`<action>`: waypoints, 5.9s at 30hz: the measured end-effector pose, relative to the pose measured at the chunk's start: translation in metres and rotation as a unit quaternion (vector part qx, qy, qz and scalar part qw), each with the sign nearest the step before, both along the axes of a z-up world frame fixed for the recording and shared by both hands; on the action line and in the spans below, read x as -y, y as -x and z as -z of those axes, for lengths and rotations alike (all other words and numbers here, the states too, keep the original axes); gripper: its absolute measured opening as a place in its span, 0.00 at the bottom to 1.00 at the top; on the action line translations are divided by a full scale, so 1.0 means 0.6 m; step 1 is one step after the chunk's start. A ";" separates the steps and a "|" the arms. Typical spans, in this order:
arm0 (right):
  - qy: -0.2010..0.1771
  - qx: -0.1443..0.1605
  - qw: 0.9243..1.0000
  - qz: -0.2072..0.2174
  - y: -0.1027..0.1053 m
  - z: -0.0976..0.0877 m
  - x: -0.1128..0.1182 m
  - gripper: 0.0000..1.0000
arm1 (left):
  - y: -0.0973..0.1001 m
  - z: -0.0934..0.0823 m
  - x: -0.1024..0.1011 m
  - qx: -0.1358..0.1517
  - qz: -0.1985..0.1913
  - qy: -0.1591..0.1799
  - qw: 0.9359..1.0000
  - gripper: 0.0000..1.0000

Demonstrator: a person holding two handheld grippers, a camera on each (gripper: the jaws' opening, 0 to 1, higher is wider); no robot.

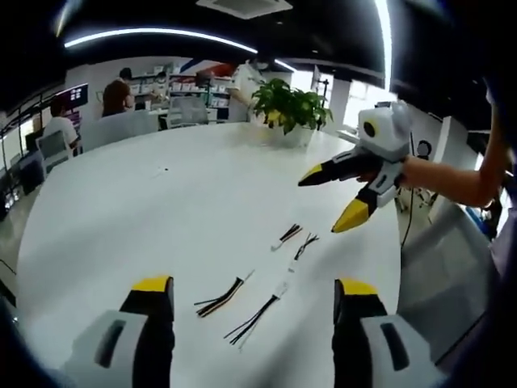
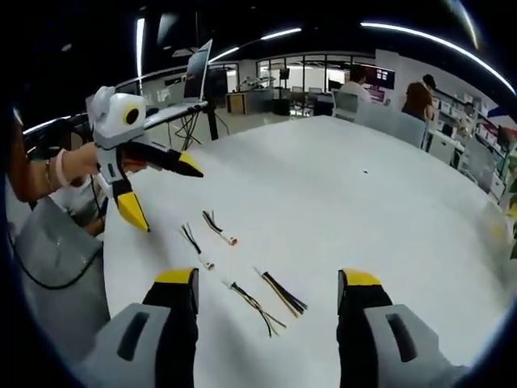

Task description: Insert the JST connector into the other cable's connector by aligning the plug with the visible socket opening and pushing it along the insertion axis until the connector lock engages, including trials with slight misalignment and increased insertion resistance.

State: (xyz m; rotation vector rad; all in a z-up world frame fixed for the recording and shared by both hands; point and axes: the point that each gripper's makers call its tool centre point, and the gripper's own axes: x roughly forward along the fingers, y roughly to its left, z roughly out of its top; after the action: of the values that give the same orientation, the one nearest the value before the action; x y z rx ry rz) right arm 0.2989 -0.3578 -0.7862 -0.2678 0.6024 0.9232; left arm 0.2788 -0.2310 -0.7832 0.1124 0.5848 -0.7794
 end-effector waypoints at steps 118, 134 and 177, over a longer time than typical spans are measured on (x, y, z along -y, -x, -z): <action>-0.049 0.003 0.983 -0.175 -0.041 0.105 -0.047 0.03 | -0.049 0.097 0.070 0.096 0.183 0.024 0.978 0.00; -0.044 0.009 0.978 -0.205 -0.023 0.076 -0.047 0.03 | -0.030 0.081 0.075 0.072 0.210 0.014 0.975 0.00; -0.048 0.029 0.953 -0.297 -0.003 -0.008 -0.089 0.03 | -0.043 -0.008 0.087 0.107 0.262 0.036 0.959 0.00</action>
State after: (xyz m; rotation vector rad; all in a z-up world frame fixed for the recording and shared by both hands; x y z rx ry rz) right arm 0.3007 -0.3044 -0.7811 -0.3969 0.4225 1.5156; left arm 0.3048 -0.2830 -0.7782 0.2884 0.3189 -1.2838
